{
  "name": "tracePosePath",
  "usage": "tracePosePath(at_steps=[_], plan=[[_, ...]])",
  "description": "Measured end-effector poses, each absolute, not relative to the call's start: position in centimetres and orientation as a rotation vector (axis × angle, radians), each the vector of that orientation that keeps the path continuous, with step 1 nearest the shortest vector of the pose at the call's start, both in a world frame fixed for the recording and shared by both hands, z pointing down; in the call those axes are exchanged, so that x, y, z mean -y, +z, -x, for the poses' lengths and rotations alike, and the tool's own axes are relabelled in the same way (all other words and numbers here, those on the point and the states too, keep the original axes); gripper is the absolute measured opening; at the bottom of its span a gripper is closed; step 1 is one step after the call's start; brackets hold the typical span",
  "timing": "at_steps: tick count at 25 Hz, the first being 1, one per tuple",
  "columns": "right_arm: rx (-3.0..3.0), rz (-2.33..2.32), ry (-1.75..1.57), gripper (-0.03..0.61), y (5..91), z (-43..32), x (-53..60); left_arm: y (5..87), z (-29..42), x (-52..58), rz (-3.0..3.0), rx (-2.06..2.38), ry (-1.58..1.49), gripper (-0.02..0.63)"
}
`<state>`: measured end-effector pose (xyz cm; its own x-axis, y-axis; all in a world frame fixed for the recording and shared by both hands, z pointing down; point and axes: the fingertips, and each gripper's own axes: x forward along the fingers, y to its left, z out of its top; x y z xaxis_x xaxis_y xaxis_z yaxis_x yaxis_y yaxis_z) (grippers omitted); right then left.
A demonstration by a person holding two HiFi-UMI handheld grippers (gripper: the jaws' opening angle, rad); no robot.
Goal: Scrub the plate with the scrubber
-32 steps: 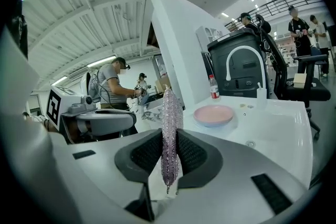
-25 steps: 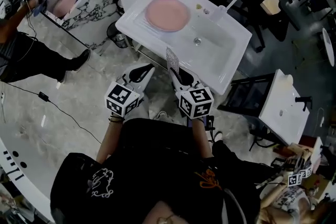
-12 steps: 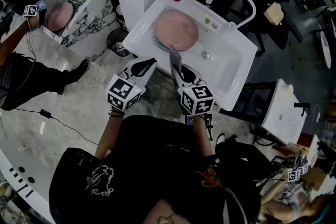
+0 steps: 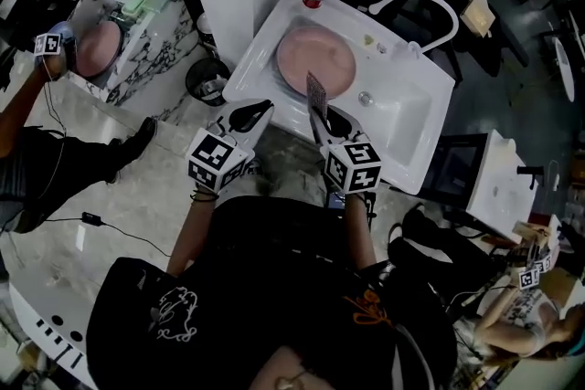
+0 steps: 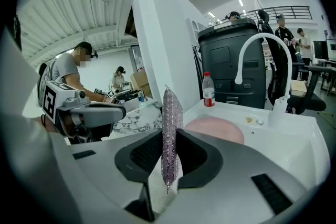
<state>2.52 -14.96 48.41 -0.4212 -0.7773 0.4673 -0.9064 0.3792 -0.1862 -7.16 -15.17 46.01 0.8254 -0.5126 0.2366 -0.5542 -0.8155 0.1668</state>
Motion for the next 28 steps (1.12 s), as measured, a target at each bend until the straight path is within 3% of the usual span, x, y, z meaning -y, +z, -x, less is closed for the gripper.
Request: tracePosePath(at_steps=[14,28], plan=[[2.155,-1.342,0.366,0.066,50.3,-8.3,22.7,48.3,4.5,19.0,-2.753,0.774,0.354,0.018],[1.846,-0.885,-0.005,0.066,59.6,-9.8,33.5,48.3,0.7,23.3,-2.723,0.867,0.377,0.018]])
